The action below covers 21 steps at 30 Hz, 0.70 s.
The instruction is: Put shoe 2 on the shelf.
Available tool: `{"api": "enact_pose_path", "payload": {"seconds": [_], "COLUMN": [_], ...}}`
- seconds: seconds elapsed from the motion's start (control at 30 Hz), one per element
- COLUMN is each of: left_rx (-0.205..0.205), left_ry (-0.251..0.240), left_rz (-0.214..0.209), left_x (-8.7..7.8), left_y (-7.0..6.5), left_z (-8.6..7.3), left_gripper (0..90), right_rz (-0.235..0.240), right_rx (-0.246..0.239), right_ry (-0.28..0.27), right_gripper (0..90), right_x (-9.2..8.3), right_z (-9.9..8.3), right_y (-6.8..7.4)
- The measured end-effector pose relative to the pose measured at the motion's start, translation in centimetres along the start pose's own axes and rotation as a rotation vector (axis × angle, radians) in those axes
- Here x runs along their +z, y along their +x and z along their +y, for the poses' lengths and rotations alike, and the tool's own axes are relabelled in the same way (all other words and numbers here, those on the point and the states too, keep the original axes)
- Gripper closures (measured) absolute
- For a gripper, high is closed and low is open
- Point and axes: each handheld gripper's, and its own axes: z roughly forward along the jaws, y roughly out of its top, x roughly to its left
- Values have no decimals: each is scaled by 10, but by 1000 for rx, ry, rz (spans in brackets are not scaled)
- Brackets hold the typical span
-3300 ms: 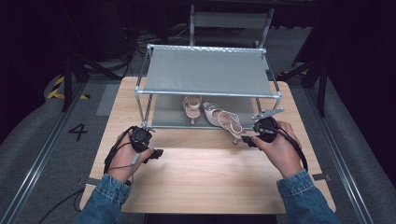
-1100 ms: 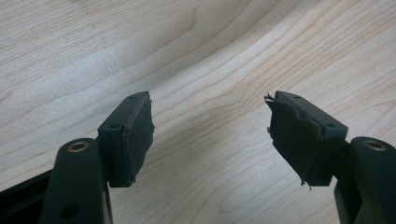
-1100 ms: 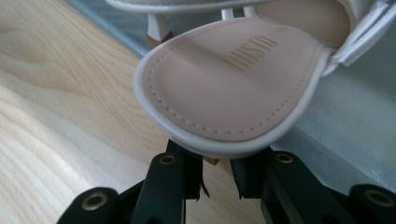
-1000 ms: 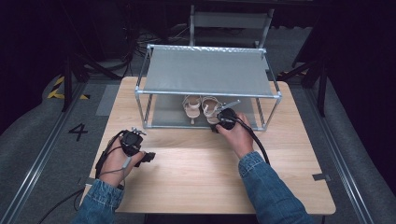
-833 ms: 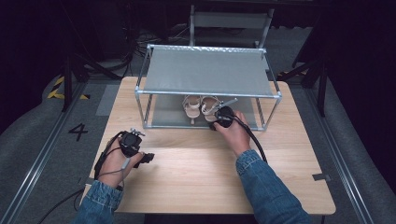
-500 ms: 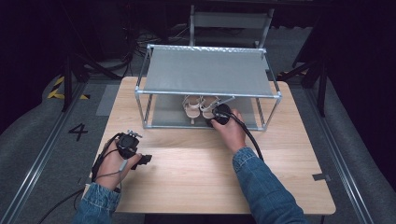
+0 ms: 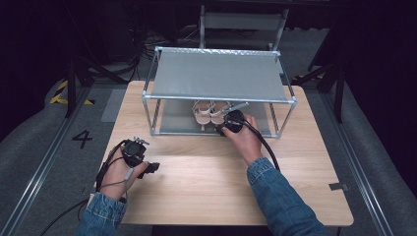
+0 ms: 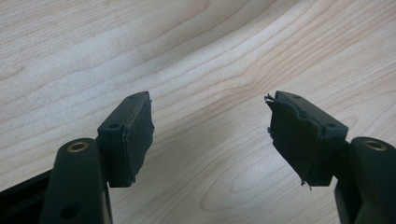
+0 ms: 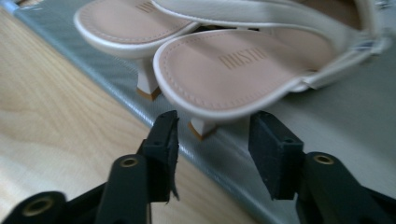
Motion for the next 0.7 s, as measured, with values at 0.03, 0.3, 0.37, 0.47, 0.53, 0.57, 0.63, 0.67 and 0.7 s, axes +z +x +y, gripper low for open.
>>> {"api": "enact_pose_path", "payload": {"seconds": [0.03, 0.3, 0.37, 0.47, 0.53, 0.57, 0.63, 0.67, 0.7], "left_rx": [3, 26, 36, 55, 64, 65, 67, 65, 63], "left_ry": [-1, -7, -1, -3, -2, 2, 0, -1, -4], "left_rz": [-3, -13, -8, -14, -18, -20, -20, -20, -23], "left_x": [0, 0, 1, 0, 0, -1, -1, -2, -2], "left_y": [0, -4, -4, -6, -6, -6, -6, -6, -7], "left_z": [1, 7, 7, 9, 10, 10, 11, 11, 11], "left_gripper": [307, 300, 286, 278, 276, 276, 276, 276, 276], "right_rz": [-7, -12, -18, -26, -32, -34, -36, -39, -40], "right_rx": [-5, -11, -6, 7, 21, 23, 28, 33, 35], "right_ry": [-7, -17, -23, -20, -15, -14, -14, -10, -6], "right_gripper": [503, 444, 426, 411, 406, 404, 399, 398, 398], "right_x": [-7, -55, -71, -94, -105, -110, -115, -121, -125], "right_z": [-1, -14, -21, -35, -43, -47, -51, -55, -58], "right_y": [-1, -2, -6, -13, -18, -20, -23, -25, -27]}}
